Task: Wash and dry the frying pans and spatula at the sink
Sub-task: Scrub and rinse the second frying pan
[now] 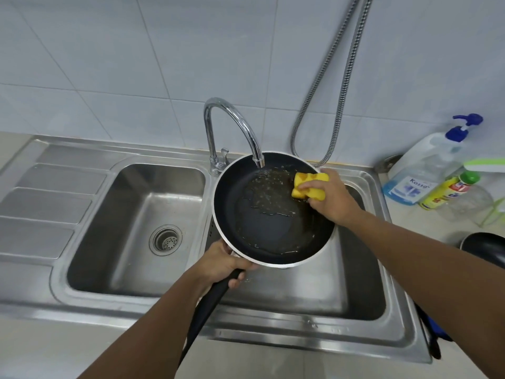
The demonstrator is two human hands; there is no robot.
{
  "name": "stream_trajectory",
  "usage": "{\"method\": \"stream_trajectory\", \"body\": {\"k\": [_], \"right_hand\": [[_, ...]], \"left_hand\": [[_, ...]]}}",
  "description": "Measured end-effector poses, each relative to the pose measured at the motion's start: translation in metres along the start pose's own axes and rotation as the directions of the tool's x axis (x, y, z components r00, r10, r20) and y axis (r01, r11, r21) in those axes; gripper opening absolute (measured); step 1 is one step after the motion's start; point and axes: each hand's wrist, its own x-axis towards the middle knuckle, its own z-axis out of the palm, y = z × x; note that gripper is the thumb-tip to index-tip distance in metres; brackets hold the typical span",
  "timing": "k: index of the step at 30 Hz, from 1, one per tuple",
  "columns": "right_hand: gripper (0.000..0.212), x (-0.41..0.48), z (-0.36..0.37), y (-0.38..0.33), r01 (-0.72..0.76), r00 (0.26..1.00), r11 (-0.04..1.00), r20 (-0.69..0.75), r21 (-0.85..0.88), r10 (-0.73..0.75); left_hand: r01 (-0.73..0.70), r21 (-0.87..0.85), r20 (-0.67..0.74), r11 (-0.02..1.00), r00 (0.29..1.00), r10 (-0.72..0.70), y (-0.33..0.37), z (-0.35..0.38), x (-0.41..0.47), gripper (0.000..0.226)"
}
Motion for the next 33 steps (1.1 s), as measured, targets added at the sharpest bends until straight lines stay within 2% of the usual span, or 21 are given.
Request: {"method": "stream_trajectory", "body": {"k": [1, 3, 6, 9, 13, 16, 19, 21, 24, 27, 30, 33], "right_hand": [[0.042, 0.001, 0.001, 0.000, -0.019, 1.000, 0.999, 0.000, 0.048, 0.019], [0.041, 0.003, -0.001, 0.001, -0.040, 0.999, 0.999, -0.034, 0.018, 0.040], [0.042, 0.003, -0.003, 0.001, -0.042, 0.995, 0.999, -0.094, -0.009, 0.040], [0.044, 0.004, -0.004, 0.001, -0.023, 0.994, 0.999, -0.109, -0.034, 0.019], [0.043, 0.006, -0.005, 0.006, -0.061, 0.989, 0.997, -0.135, -0.048, 0.054], [0.043, 0.006, -0.004, 0.013, -0.084, 0.987, 0.994, -0.140, -0.062, 0.075], [0.041, 0.006, -0.002, 0.020, -0.096, 0.989, 0.992, -0.123, -0.077, 0.086], [0.035, 0.008, 0.003, 0.024, -0.119, 0.988, 0.977, -0.117, -0.175, 0.100], [0.026, 0.009, 0.012, 0.014, -0.168, 0.981, 0.890, -0.157, -0.424, 0.111], [0.021, 0.008, 0.017, -0.006, -0.105, 0.974, 0.866, -0.225, -0.490, -0.009], [0.022, 0.020, 0.020, -0.029, -0.085, 0.966, 0.920, -0.258, -0.383, -0.018], [0.025, 0.040, 0.025, -0.060, -0.088, 0.976, 0.988, -0.211, -0.125, 0.060]], "left_hand": [[0.009, -0.010, 0.003, 1.000, 1.000, -0.009, 0.001, 0.000, 0.000, 0.038], [0.039, -0.048, 0.033, 0.998, 0.999, -0.038, 0.003, 0.000, -0.002, 0.042], [0.164, -0.147, 0.144, 0.976, 0.979, -0.143, 0.004, -0.001, -0.009, 0.044], [0.278, -0.073, 0.230, 0.958, 0.939, -0.255, 0.003, -0.001, -0.011, 0.038], [0.321, 0.016, 0.172, 0.947, 0.932, -0.319, -0.001, 0.001, -0.009, 0.042], [0.304, 0.015, 0.184, 0.953, 0.936, -0.301, -0.003, 0.002, -0.011, 0.039], [0.227, 0.028, 0.105, 0.974, 0.968, -0.228, -0.003, 0.008, -0.010, 0.031], [0.179, 0.025, 0.063, 0.984, 0.982, -0.180, -0.004, 0.016, -0.008, 0.026], [0.135, -0.003, 0.056, 0.991, 0.989, -0.134, -0.003, 0.020, -0.006, 0.028], [0.128, 0.000, 0.054, 0.992, 0.990, -0.128, 0.002, 0.020, -0.005, 0.028], [0.109, 0.044, 0.052, 0.993, 0.992, -0.111, 0.003, 0.022, -0.005, 0.026], [0.089, 0.097, 0.083, 0.991, 0.992, -0.097, 0.002, 0.023, -0.006, 0.026]]}}
